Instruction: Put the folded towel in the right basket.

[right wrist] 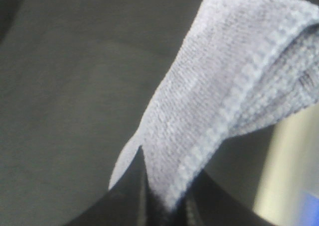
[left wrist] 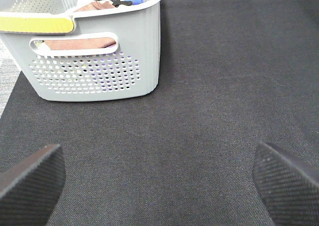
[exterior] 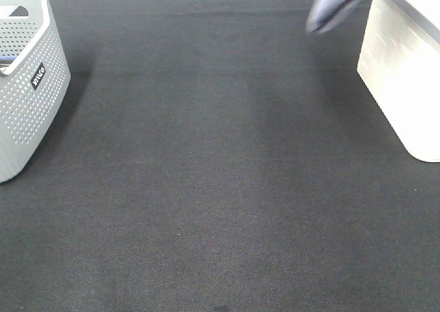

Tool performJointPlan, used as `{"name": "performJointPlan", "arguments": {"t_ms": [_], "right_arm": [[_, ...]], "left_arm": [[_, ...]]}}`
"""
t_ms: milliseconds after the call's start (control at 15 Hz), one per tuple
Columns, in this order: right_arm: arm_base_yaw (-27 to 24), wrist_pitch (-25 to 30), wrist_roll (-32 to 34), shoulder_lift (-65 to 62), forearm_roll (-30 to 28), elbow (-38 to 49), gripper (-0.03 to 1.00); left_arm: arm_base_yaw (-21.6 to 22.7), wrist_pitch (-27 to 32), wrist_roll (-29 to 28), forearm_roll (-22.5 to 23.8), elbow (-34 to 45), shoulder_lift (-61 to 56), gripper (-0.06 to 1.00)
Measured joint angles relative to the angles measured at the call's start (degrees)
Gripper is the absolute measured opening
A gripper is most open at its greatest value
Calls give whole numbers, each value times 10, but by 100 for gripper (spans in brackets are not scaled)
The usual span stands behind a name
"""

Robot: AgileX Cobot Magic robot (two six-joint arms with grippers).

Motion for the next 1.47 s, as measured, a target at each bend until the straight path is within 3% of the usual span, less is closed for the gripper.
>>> {"name": "performJointPlan", "arguments": {"t_ms": [200, 267, 467, 867, 1000, 1200, 1467], "right_arm": [[-87, 11, 3, -35, 0, 0, 9], [-87, 11, 3, -35, 0, 0, 9], [-160, 12, 15, -34, -2, 0, 9], [-185, 12, 26, 52, -19, 1, 11], [-185, 12, 39, 71, -33, 2, 25], [-185, 12, 46, 77, -45, 2, 60], [-185, 12, 60, 69, -36, 3, 69]], "left_arm": [[0, 0, 0, 0, 0, 0, 97], [0, 0, 0, 0, 0, 0, 97], [0, 0, 0, 0, 0, 0, 97], [0, 0, 0, 0, 0, 0, 97], [0, 0, 0, 0, 0, 0, 97], [0, 0, 0, 0, 0, 0, 97], [0, 0, 0, 0, 0, 0, 97]]}}
